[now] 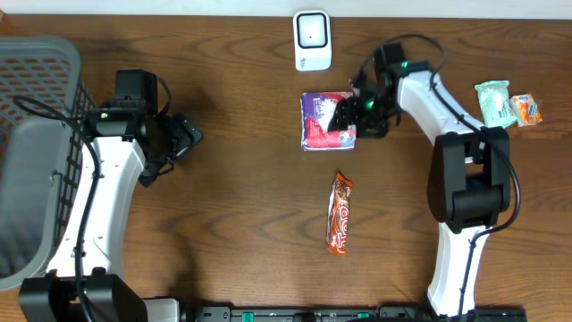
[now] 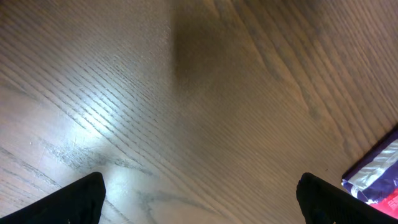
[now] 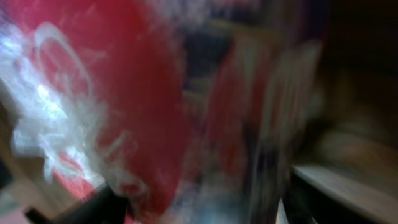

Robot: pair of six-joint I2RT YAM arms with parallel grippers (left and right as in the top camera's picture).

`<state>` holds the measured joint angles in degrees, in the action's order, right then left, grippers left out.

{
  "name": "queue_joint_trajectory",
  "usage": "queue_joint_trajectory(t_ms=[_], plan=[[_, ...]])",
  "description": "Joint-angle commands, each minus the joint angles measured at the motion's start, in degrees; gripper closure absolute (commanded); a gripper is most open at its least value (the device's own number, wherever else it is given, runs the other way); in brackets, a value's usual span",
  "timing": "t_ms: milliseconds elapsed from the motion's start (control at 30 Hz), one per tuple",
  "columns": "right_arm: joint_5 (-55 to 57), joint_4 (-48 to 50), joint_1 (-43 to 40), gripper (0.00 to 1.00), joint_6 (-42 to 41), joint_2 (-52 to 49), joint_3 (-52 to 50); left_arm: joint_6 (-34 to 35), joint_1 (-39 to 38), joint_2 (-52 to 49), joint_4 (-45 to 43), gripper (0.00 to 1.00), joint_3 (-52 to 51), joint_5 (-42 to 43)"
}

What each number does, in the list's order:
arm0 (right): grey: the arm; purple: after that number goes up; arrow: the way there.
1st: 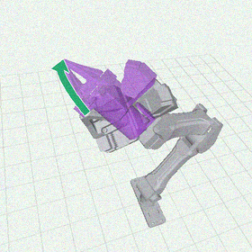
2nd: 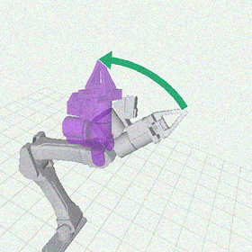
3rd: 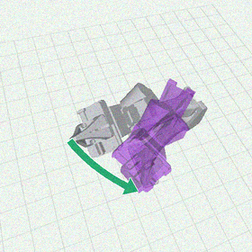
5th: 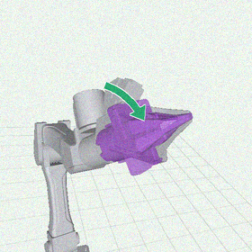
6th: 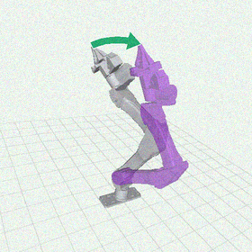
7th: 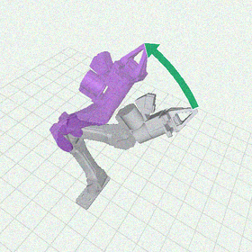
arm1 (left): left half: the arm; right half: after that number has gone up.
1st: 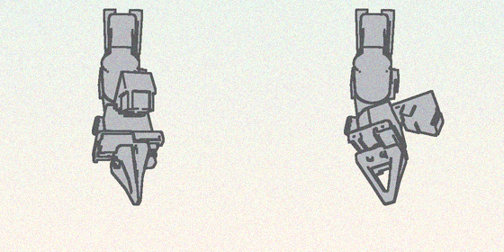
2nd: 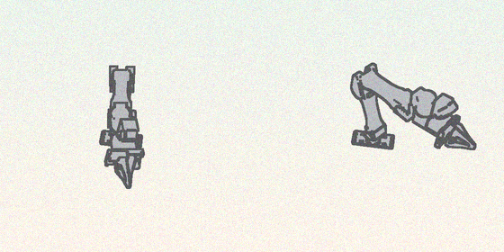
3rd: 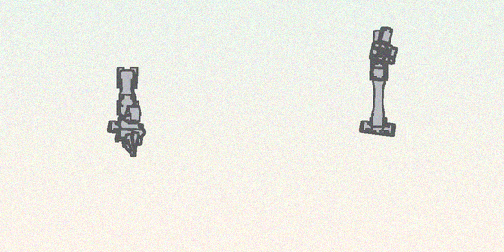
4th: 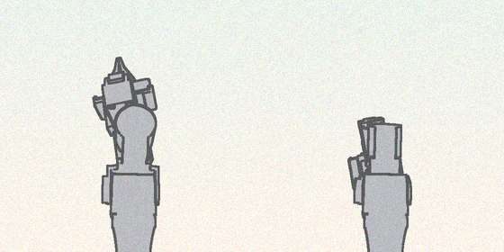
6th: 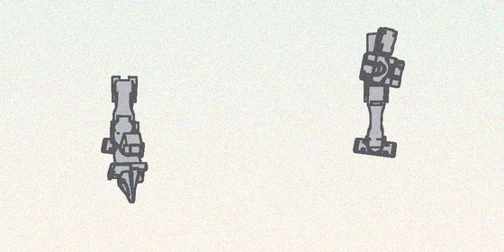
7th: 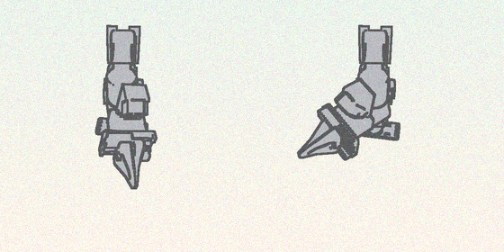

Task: Scan the item barcode
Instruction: 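Hold the purple pack in front of the scanner, then carry the purple pack right and drop it by the other items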

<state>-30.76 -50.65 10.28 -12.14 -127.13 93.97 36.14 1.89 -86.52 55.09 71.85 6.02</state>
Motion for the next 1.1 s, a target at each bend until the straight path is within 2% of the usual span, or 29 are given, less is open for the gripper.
queue_joint_trajectory(t_ms=[0,67,100,267,467,533,733,1067], plan=[[-4.3,2.3,0.4,0.65,-0.5,-0.4,-3.5,-0.3,0.3,0.2,0.1,0.02,0.0,-0.6],[-4.3,2.7,0.5,0.91,-0.6,-0.4,-3.5,-0.3,0.3,0.2,0.1,0.02,0.0,-0.6],[-4.3,2.6,0.7,0.99,-1.3,-0.4,-3.2,-0.3,0.3,0.2,0.1,0.02,0.0,-0.6],[-4.3,1.0,1.9,0.99,-4.9,0.6,1.6,-0.3,0.3,0.2,0.1,0.02,0.0,-0.6],[-4.3,1.9,4.0,0.99,-13.0,1.5,13.4,-0.3,0.3,0.2,0.1,0.02,0.0,-0.6],[-3.5,6.1,4.4,0.99,-17.0,1.5,16.8,-0.3,0.3,0.2,0.1,0.02,0.0,-0.6],[5.7,16.2,4.4,0.99,-30.5,1.4,18.2,-0.3,0.3,0.2,0.1,0.02,0.0,-0.6],[11.1,28.6,4.7,0.99,-40.2,-1.3,17.8,-0.3,0.3,0.2,0.1,0.02,0.0,-0.6]])
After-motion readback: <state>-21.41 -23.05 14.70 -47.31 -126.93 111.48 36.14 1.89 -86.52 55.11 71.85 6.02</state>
